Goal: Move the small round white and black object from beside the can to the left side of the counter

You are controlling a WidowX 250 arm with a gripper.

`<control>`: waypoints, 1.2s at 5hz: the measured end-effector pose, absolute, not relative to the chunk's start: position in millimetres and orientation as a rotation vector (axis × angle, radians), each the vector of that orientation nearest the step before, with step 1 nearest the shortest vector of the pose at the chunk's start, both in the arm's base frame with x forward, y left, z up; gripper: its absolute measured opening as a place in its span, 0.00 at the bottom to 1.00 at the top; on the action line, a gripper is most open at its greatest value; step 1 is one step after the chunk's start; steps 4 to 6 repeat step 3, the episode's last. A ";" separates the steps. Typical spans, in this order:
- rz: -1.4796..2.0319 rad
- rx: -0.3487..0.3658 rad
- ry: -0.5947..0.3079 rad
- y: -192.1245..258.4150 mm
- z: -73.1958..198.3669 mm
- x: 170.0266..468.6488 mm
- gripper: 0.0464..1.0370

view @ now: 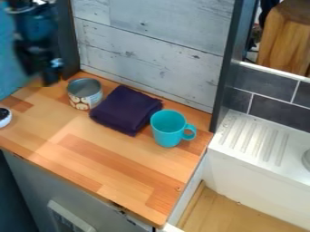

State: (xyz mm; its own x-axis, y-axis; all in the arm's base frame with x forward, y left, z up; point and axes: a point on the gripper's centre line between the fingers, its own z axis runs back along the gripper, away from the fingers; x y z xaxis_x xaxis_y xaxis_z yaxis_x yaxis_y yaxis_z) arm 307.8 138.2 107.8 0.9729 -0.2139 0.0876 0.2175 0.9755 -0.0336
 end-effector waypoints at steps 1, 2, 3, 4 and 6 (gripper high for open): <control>-0.275 -0.079 -0.055 105.4 105.2 322.3 0.97; -0.300 -0.119 0.024 74.9 92.2 333.0 0.97; -0.329 -0.093 0.032 57.7 91.3 337.6 0.97; -0.329 -0.093 0.032 57.7 91.3 337.6 0.97; -0.329 -0.093 0.032 57.7 91.3 337.6 0.97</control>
